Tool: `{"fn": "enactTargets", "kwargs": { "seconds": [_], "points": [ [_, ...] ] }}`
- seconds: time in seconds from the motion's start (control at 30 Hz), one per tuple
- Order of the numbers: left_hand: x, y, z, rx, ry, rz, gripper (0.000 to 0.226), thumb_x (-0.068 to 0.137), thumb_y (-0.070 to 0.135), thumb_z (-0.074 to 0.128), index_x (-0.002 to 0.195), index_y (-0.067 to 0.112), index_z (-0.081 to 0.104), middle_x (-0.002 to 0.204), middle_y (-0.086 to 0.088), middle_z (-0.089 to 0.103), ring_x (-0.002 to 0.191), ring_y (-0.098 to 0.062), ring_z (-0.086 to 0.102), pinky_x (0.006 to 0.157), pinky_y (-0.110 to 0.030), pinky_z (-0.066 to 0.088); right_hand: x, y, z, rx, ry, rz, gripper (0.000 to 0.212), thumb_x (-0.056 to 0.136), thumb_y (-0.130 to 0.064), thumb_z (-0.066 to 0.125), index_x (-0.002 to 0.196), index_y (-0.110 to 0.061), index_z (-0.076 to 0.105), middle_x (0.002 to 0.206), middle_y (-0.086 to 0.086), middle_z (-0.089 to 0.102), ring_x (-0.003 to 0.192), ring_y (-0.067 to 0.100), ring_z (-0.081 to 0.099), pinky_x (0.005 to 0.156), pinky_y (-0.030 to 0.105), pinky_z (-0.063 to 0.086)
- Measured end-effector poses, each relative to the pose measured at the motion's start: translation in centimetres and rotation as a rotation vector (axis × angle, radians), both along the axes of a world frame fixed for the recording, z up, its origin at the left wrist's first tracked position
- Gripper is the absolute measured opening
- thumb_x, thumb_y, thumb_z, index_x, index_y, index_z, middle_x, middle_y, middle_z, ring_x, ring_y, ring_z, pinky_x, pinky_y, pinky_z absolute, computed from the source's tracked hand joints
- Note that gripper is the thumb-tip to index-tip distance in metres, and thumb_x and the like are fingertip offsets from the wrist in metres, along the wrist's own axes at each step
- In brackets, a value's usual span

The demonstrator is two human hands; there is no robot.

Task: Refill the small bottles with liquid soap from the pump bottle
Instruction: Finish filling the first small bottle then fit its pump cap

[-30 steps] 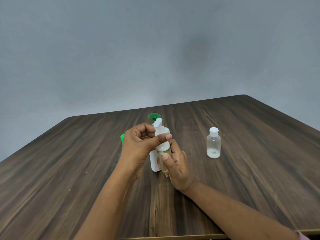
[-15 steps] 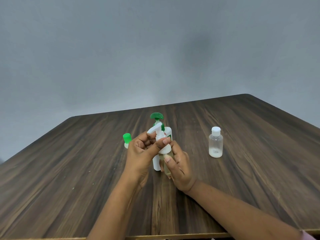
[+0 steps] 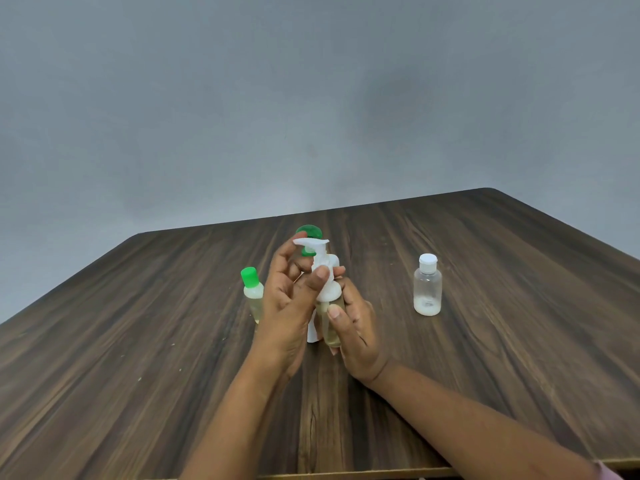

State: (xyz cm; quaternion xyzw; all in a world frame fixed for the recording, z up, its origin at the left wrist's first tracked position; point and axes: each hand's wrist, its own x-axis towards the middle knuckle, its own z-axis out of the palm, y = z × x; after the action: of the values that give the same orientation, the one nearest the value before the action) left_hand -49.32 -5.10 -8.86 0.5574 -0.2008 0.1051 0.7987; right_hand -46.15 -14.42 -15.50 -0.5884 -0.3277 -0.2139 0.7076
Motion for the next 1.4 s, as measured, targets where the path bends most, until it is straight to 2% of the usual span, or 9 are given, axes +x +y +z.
{"fn": "enactTargets", "kwargs": {
  "seconds": [0.1,0.27,0.43,0.63,0.8,1.0,1.13,1.23,1.4],
  "points": [
    [0.0,-0.1,-0.2,-0.046,0.000,-0.061,0.049,0.086,0.019,0.052,0.134,0.016,0.041,0.106,-0.022,0.065,0.102,-0.028,0.062,0.083,-0.034,0.054,-0.3,0.0,0.3,0.018,0.019,0.000,0.048,0.095,-0.056,0.043,0.116,-0.014,0.052,0.072,-0.026,0.060,0.060,-0.005,0.056,0.058,0.012,0.043],
    [0.0,-0.4,-0.3,-0.075,-0.036,0.022,0.048,0.081,0.011,0.062,0.127,0.016,0.049,0.090,-0.012,0.071,0.093,-0.022,0.067,0.079,-0.031,0.056,-0.2,-0.1,0.0,0.003,0.002,0.019,0.059,0.096,-0.049,0.043,0.119,0.005,0.048,0.077,-0.027,0.062,0.064,-0.007,0.059,0.060,0.009,0.043],
    [-0.4,-0.2,-0.4,-0.066,-0.047,-0.071,0.041,0.079,0.032,0.068,0.116,0.020,0.056,0.100,-0.015,0.070,0.085,-0.021,0.068,0.070,-0.030,0.056,-0.2,-0.1,-0.1,0.013,0.018,0.023,0.043,0.093,-0.037,0.044,0.120,-0.005,0.051,0.084,-0.013,0.066,0.072,0.004,0.061,0.064,0.021,0.048],
    [-0.5,-1.1,-0.4,-0.141,-0.043,0.106,0.052,0.068,0.014,0.078,0.113,0.012,0.053,0.094,-0.011,0.067,0.089,-0.022,0.070,0.075,-0.026,0.055,-0.4,0.1,0.3,-0.023,-0.079,-0.044,0.047,0.096,-0.052,0.043,0.122,-0.014,0.051,0.080,0.005,0.065,0.069,0.026,0.063,0.059,0.040,0.051],
    [-0.7,-0.7,-0.5,-0.115,-0.041,0.050,0.058,0.067,0.040,0.079,0.116,0.017,0.057,0.099,-0.019,0.069,0.099,-0.031,0.065,0.080,-0.032,0.054,-0.1,-0.1,0.0,-0.002,-0.043,0.018,0.040,0.096,-0.044,0.045,0.124,-0.018,0.053,0.082,0.011,0.066,0.071,0.024,0.064,0.061,0.041,0.052],
    [-0.9,0.5,-0.3,0.071,-0.084,-0.001,0.042,0.088,0.021,0.053,0.129,0.019,0.047,0.116,-0.021,0.063,0.112,-0.029,0.060,0.091,-0.034,0.050,-0.1,0.0,-0.2,-0.017,-0.007,0.000,0.044,0.096,-0.052,0.042,0.117,-0.014,0.052,0.077,-0.026,0.062,0.065,-0.004,0.059,0.061,0.014,0.044],
    [-1.2,-0.7,-0.5,0.028,-0.060,0.231,0.044,0.073,0.014,0.074,0.112,0.013,0.055,0.093,-0.010,0.073,0.090,-0.019,0.069,0.073,-0.023,0.054,-0.4,-0.3,0.0,-0.089,-0.034,-0.100,0.017,0.093,-0.036,0.046,0.102,-0.023,0.051,0.063,-0.023,0.054,0.054,-0.002,0.050,0.053,0.015,0.038],
    [-1.2,-1.0,-0.4,0.020,-0.025,0.205,0.026,0.076,0.016,0.062,0.101,0.008,0.060,0.088,-0.007,0.074,0.082,-0.015,0.070,0.067,-0.021,0.054,-0.2,-0.5,0.0,-0.074,-0.047,-0.085,0.030,0.093,-0.039,0.046,0.108,-0.014,0.054,0.074,-0.015,0.061,0.064,0.002,0.058,0.058,0.020,0.045],
    [-0.8,0.4,-0.2,0.079,0.049,-0.042,0.022,0.088,0.021,0.057,0.102,0.005,0.063,0.089,-0.008,0.072,0.102,-0.019,0.065,0.083,-0.025,0.052,-0.2,-0.1,-0.2,0.022,0.050,0.192,0.039,0.091,-0.031,0.036,0.112,-0.009,0.060,0.087,-0.014,0.067,0.081,0.006,0.062,0.073,0.020,0.048]
  ]
}}
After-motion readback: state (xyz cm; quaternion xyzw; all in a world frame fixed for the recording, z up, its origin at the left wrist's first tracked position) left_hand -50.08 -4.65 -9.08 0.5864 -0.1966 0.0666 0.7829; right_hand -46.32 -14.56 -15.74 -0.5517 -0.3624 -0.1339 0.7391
